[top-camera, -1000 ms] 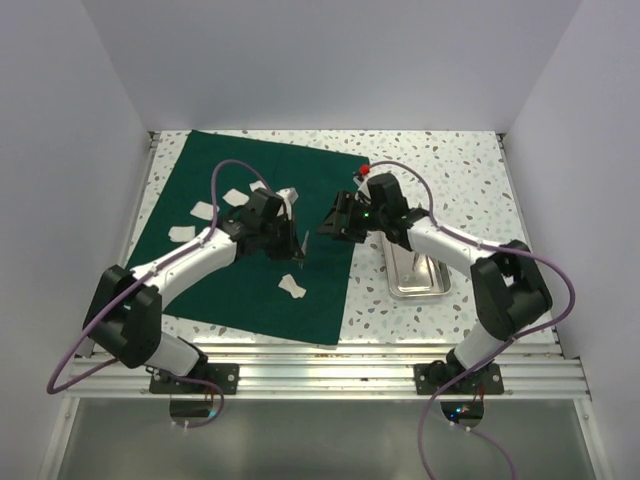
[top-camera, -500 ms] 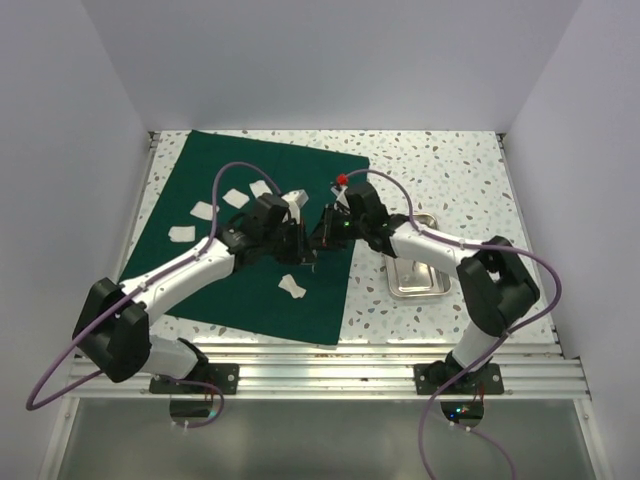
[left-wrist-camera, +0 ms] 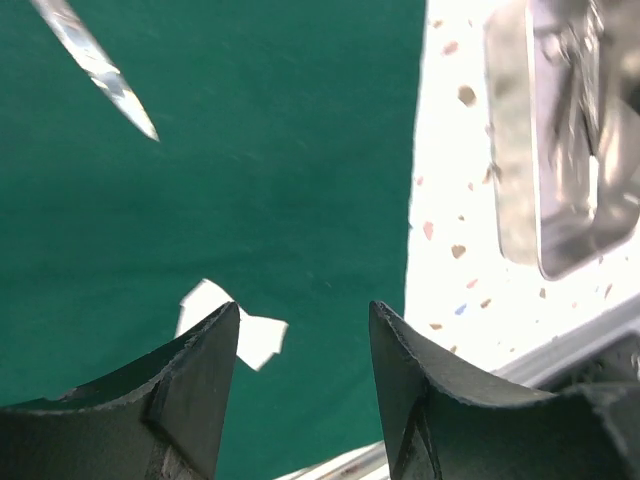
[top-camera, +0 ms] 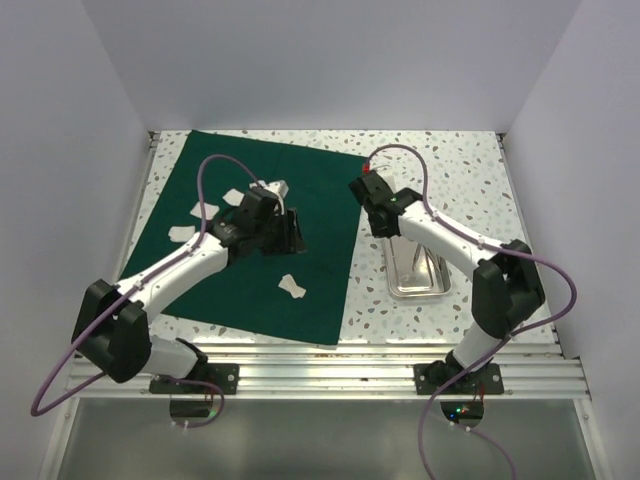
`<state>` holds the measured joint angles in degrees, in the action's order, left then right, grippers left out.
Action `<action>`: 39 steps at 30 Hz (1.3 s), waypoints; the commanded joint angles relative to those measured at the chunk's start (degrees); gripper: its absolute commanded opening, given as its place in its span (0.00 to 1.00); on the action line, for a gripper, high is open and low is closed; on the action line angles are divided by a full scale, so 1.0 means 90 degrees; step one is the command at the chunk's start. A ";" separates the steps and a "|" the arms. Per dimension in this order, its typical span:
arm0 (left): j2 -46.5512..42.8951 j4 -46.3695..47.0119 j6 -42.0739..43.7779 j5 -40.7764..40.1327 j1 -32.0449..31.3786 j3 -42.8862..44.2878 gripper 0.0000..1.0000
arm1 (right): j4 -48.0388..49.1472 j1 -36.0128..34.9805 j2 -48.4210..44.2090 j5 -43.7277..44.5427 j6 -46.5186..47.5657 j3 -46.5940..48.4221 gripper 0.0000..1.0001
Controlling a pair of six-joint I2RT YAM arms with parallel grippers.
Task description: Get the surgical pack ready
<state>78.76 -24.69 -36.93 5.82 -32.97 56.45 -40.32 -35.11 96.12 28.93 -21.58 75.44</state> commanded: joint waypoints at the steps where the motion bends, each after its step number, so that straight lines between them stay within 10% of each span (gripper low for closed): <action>1: 0.0203 -0.0147 0.0216 -0.0451 0.0381 0.0524 0.58 | -0.0882 0.0385 0.0160 0.1514 0.0923 0.0065 0.01; 9: 0.1276 -0.0801 0.0343 -0.1301 0.0919 0.1539 0.67 | -0.0579 0.0591 0.0989 0.1142 0.1011 0.0163 0.13; 18: 0.3873 -0.2266 -0.0174 -0.2629 0.0919 0.3502 0.62 | -0.0403 0.0601 0.1177 0.0625 0.0982 0.0192 0.53; 39: 0.4891 -0.2022 -0.0946 -0.2464 0.0929 0.4158 0.48 | 0.0046 0.0591 0.0053 -0.0636 0.1002 -0.0189 0.55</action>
<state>120.53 -43.62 -43.48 -17.82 -24.77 91.66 -41.93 -29.63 97.14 25.34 -12.58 73.97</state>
